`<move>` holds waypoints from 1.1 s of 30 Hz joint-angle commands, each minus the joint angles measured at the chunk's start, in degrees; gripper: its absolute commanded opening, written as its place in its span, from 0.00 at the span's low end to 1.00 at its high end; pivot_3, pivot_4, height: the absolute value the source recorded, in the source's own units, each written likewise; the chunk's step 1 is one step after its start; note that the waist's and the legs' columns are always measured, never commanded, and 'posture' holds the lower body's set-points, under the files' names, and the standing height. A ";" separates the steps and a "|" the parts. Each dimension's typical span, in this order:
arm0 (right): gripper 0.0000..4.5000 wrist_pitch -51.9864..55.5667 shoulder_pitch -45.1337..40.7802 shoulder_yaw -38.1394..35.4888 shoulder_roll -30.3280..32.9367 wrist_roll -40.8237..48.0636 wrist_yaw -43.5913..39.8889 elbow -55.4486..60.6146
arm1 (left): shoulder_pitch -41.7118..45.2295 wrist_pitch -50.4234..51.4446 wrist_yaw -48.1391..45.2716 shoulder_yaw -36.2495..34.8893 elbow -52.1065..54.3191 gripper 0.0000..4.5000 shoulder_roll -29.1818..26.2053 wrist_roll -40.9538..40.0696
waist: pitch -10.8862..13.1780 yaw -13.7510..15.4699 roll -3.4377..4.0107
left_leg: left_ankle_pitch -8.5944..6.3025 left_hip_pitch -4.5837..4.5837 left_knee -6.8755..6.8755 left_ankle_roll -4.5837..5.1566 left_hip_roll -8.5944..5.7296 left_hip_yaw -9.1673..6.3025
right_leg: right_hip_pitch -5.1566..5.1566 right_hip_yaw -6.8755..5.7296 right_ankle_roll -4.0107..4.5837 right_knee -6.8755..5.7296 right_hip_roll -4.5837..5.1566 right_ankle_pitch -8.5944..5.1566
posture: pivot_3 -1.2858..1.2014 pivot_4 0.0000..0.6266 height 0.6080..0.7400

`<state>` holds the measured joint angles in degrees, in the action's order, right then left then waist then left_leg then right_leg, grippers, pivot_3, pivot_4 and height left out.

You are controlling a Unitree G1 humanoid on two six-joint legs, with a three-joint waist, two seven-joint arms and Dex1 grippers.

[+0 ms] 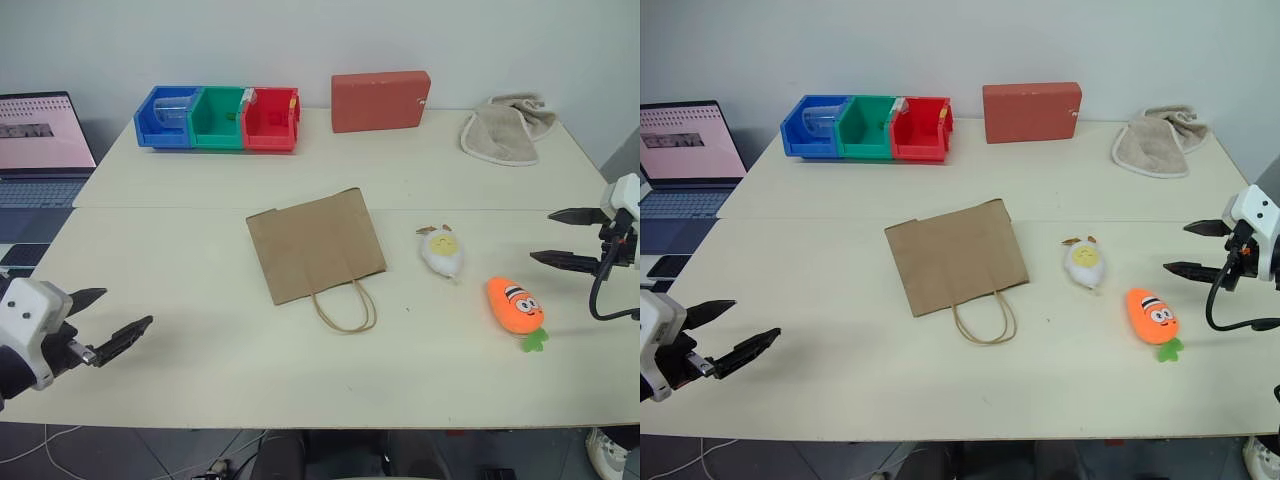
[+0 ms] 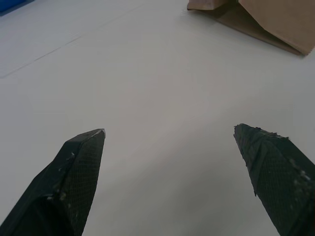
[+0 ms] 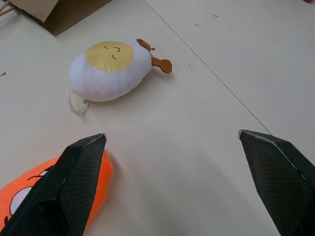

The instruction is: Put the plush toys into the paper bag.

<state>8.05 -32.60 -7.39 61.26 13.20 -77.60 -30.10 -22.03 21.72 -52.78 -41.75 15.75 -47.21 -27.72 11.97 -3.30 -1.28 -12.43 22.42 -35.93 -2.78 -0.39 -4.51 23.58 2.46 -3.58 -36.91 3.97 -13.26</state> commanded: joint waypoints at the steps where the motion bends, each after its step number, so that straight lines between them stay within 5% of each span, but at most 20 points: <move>1: 1.00 -0.40 -0.39 -0.64 0.40 0.49 -0.28 1.73 | 0.40 -1.86 -1.04 -3.60 1.34 0.99 0.62 -2.25 | 0.00 0.04 0.00 | 0.00 0.00 0.00 0.00 0.00 0.00 | 0.00 0.00 0.00 -0.01 0.00 0.00 | 0.52 0.24 1.00; 15: 1.00 0.01 -0.99 0.11 0.05 0.13 -0.45 2.21 | 0.20 -8.45 -0.08 -2.01 -0.37 0.99 1.83 2.00 | 0.00 0.05 0.00 | 0.00 -0.01 -0.03 0.00 0.00 0.00 | -0.01 0.01 0.00 -0.03 0.00 0.00 | 0.52 0.24 1.00; 22: 1.00 2.45 1.20 -1.24 0.48 1.79 -0.32 7.27 | 1.85 -3.70 0.06 2.68 3.88 0.99 0.87 0.25 | 0.00 0.06 0.00 | 0.00 -0.02 -0.03 0.00 0.00 0.01 | -0.02 0.02 0.00 -0.04 0.00 0.01 | 0.52 0.24 1.00; 26: 1.00 6.32 4.83 -2.90 1.00 4.61 -0.29 14.91 | 5.36 -1.45 0.23 11.27 9.96 0.99 -0.60 1.08 | -0.01 0.36 -0.01 | 0.00 -0.01 -0.05 0.00 -0.02 -0.02 | -0.05 0.02 -0.04 -0.04 -0.01 0.02 | 0.52 0.24 1.00; 33: 1.00 16.72 14.23 -7.02 1.90 11.63 0.74 32.60 | 22.27 1.38 0.39 36.30 13.59 0.99 -0.97 8.07 | -0.01 1.50 0.00 | 0.00 0.00 -0.11 0.00 -0.04 -0.07 | -0.10 0.07 -0.33 -0.04 -0.07 0.21 | 0.52 0.24 1.00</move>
<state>22.69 -18.93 -12.04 61.88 22.27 -76.98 -2.07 -2.00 23.28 -52.08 -8.60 28.23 -48.12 -20.90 11.96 -1.80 -1.28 -12.43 22.44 -36.05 -2.78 -0.44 -4.63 23.47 2.53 -4.06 -36.96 3.86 -12.94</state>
